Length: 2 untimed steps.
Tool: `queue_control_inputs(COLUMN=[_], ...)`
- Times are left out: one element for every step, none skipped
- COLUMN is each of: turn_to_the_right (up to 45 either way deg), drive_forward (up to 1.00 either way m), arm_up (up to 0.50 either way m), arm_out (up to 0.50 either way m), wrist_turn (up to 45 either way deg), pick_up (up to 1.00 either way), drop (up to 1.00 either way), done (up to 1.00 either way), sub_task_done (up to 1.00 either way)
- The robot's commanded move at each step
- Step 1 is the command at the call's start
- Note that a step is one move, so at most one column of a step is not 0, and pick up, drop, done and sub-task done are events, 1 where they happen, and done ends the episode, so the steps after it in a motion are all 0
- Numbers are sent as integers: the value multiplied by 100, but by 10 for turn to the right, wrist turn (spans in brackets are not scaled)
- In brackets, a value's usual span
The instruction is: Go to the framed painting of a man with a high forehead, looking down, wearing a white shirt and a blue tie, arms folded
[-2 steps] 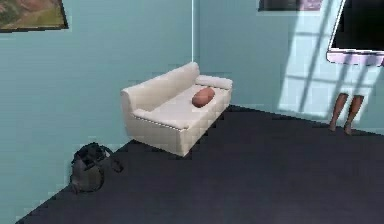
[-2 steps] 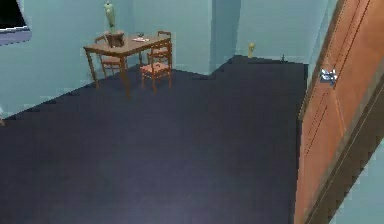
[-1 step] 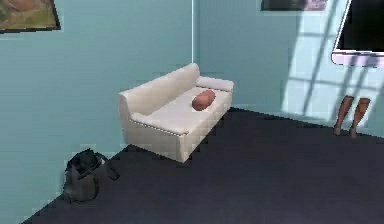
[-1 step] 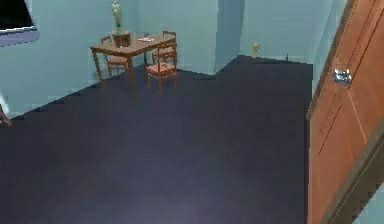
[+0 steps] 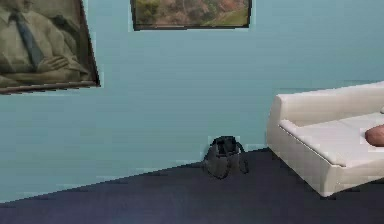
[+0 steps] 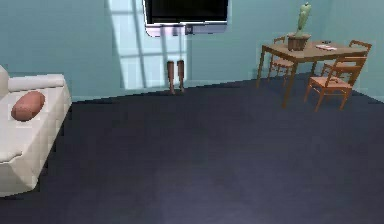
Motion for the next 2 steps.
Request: queue_control_inputs(turn_to_the_right=[-60, 0], drive_forward=[0, 100], arm_up=[0, 0], arm_out=[0, 0], wrist_turn=[0, 0], pick_up=[0, 0], drop=[0, 0], done=[0, 0], sub_task_done=[0, 0])
